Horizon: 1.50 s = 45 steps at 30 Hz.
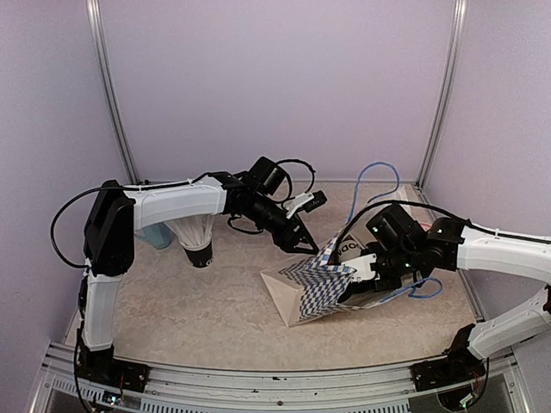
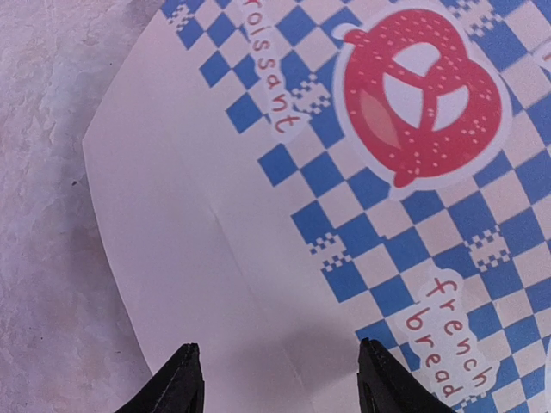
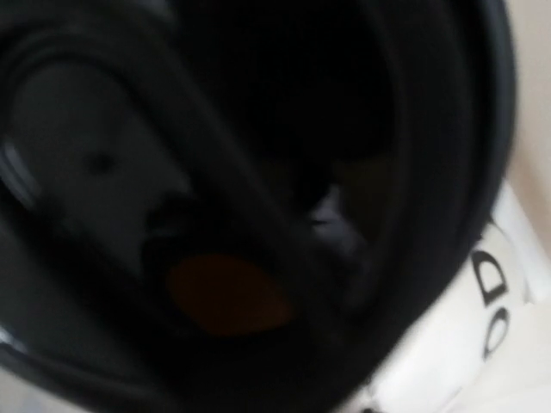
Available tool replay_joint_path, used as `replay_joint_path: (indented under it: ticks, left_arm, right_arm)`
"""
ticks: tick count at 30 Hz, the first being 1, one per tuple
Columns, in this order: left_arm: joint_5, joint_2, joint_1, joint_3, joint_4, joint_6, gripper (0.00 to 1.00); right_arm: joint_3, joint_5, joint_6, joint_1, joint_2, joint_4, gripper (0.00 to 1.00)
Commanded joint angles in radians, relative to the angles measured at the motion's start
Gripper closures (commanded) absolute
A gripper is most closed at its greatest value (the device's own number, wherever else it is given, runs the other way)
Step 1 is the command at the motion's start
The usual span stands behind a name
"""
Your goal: Pack the takeout coffee
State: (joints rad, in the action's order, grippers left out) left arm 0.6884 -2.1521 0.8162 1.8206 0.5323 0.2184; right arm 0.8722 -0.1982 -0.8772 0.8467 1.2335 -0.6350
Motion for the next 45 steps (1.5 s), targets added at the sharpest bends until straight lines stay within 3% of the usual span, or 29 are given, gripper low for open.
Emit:
replay_joint_path:
  ticks: [1,7,13,25,32,45]
  left_arm:
    - [0.022,-0.023,0.009,0.023,0.027,0.023,0.4]
    - [-0.001,-0.02,0.005,0.023,0.026,0.024,0.4]
    - [-0.028,-0.016,-0.009,0.024,0.031,0.027,0.4]
    - [-0.102,0.011,-0.03,0.03,0.043,0.035,0.4]
    - [-0.176,0.05,-0.054,0.052,0.058,0.03,0.4]
    - [-0.461,0.229,-0.119,0.087,0.118,-0.033,0.38]
  right_arm:
    - [-0.018,-0.036,-0.015,-0.008,0.015,0.052,0.66]
    - [0.014,-0.039,-0.022,-0.008,0.019,0.037,0.9]
    - [0.088,-0.023,-0.007,-0.008,0.021,-0.061,1.0]
    - [0.246,-0.004,0.0,-0.008,0.001,-0.21,1.0]
    - [0.425,0.028,0.019,-0.026,0.04,-0.239,1.0]
    - [0.809,0.437,0.154,-0.226,0.309,-0.415,1.0]
